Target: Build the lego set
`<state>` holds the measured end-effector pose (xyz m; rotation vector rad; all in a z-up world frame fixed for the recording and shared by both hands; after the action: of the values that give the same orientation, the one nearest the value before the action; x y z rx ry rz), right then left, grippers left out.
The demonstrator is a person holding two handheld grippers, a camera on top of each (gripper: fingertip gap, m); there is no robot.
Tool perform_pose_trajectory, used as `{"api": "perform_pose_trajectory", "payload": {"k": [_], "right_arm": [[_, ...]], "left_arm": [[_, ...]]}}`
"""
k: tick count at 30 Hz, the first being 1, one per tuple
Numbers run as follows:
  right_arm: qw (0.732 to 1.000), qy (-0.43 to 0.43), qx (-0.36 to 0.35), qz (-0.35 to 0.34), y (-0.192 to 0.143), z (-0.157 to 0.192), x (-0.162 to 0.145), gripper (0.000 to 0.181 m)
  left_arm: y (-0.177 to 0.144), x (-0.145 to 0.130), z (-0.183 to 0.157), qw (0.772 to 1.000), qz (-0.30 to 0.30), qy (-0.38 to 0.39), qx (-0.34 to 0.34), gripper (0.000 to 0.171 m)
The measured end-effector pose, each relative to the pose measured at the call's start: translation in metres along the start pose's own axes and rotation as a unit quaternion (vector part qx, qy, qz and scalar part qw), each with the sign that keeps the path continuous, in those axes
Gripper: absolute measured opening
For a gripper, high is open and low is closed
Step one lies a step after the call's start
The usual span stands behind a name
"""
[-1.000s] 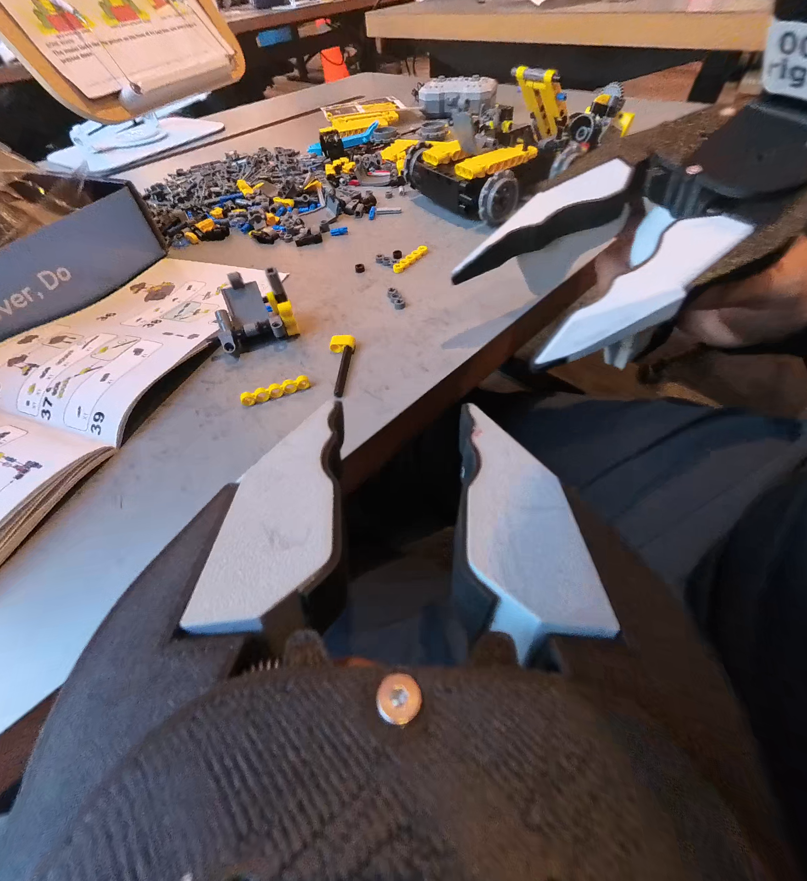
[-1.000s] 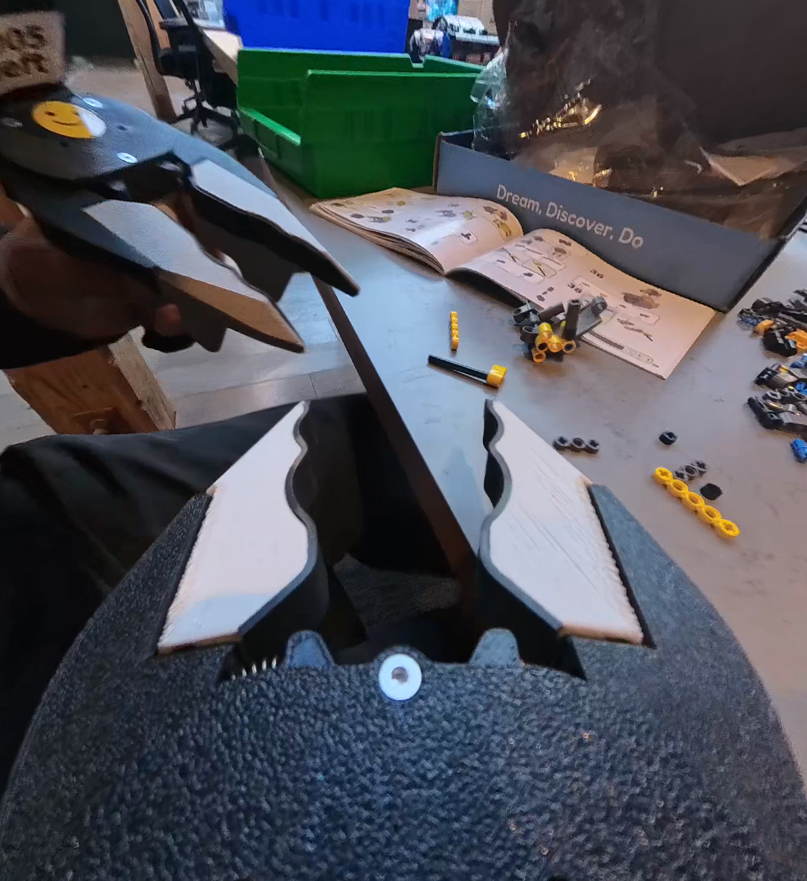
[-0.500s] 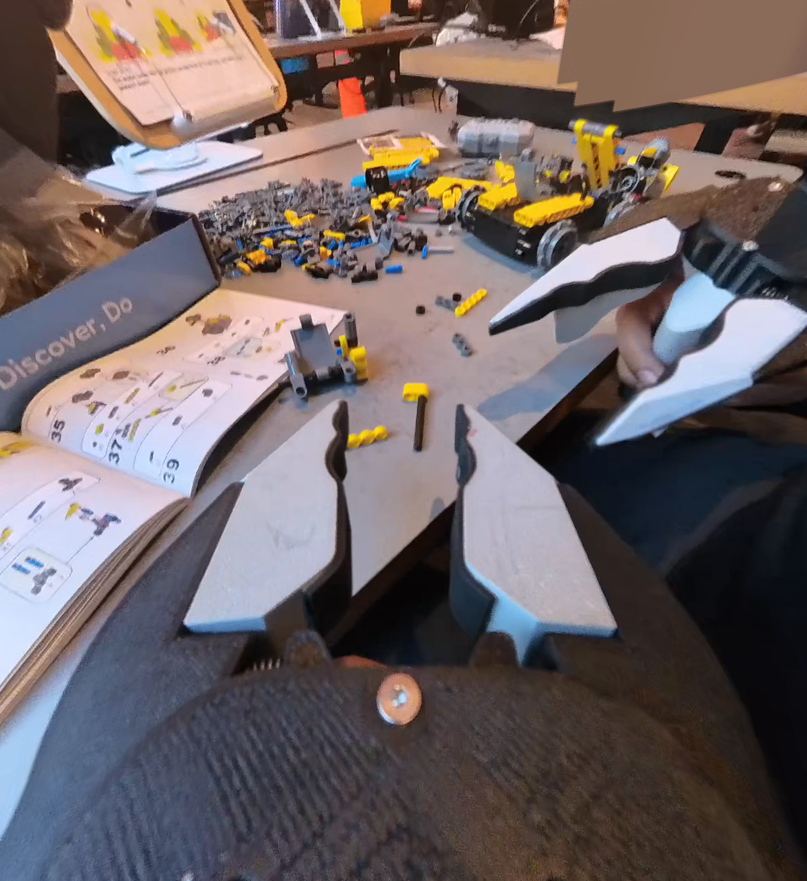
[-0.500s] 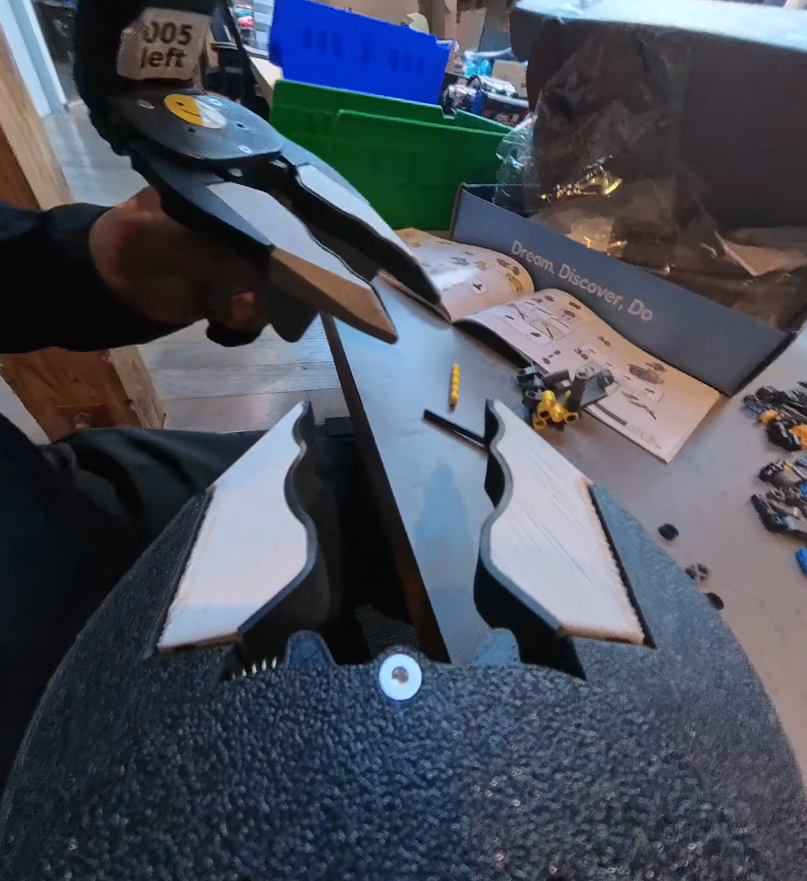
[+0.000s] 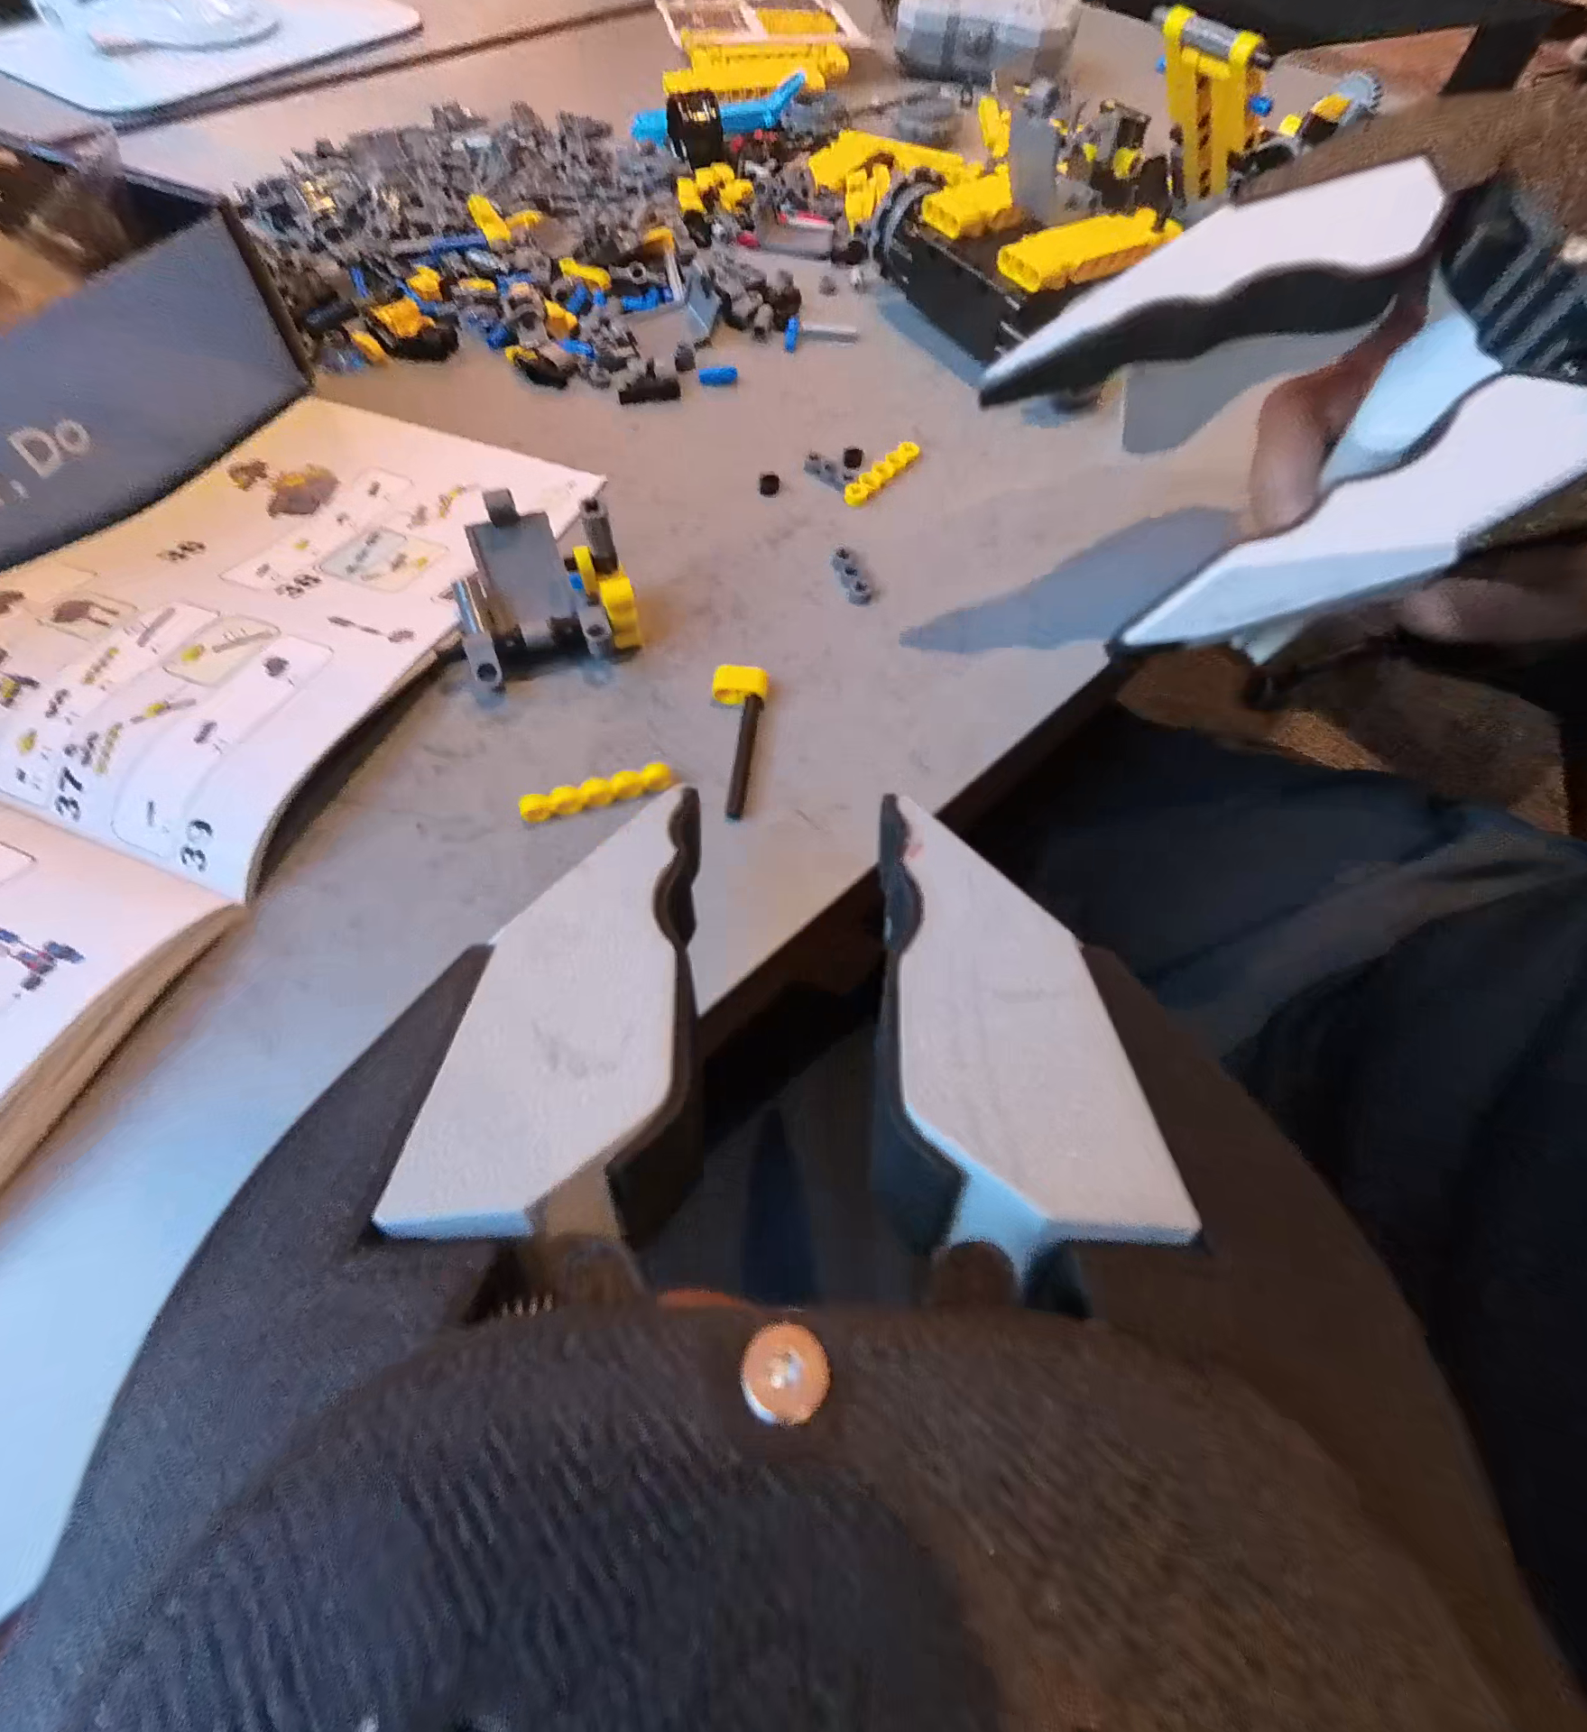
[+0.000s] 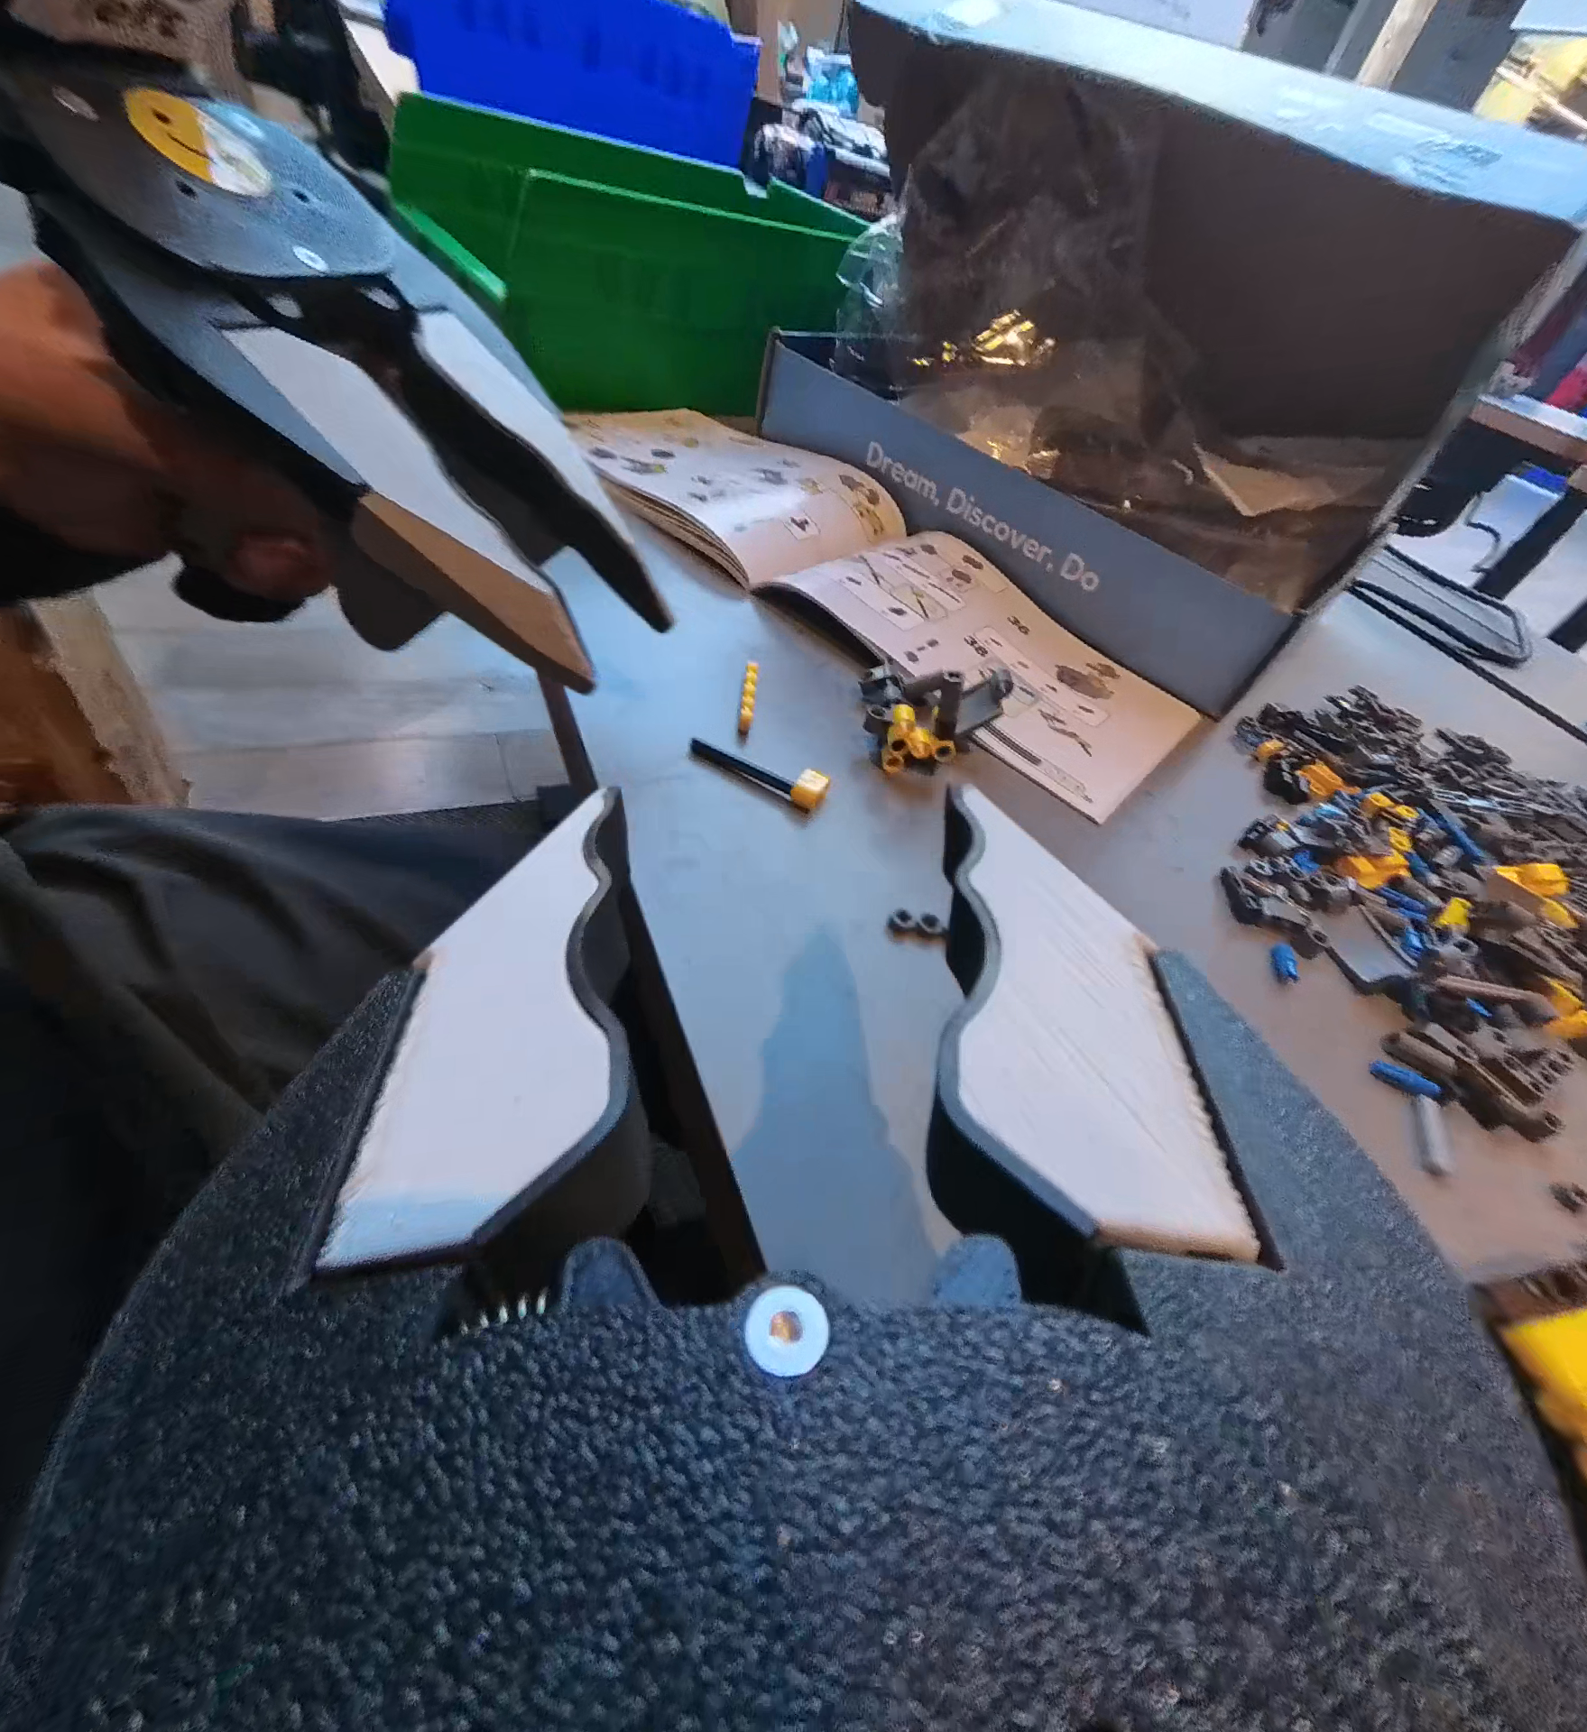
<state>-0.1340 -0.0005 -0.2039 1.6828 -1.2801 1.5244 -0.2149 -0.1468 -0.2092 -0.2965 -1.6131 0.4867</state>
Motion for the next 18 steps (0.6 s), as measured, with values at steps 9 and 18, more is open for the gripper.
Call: {"api": "perform_pose_trajectory", "payload": {"k": [9, 18], "right_arm": [[0.997, 0.058, 0.033, 0.025, -0.005, -0.008, -0.009, 0.062], [0.986, 0.118, 0.109, 0.055, 0.014, -0.009, 0.001, 0.064]], "left_arm": [[0.018, 0.011, 0.003, 0.995, 0.081, 0.05, -0.02, 0.027], [0.056, 0.014, 0.016, 0.961, 0.243, 0.109, -0.076, 0.003]]}}
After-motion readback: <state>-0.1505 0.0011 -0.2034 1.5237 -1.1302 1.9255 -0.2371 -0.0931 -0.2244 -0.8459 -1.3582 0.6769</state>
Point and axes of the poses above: each gripper's, where its closed fingertips meet, y out along the fingers, x out of its top, z = x × y across the jaws, the point moved 6 cm from there along -y, back along the fingers, and after that the axes turned 3 degrees about -x, right-handed, at the moved point
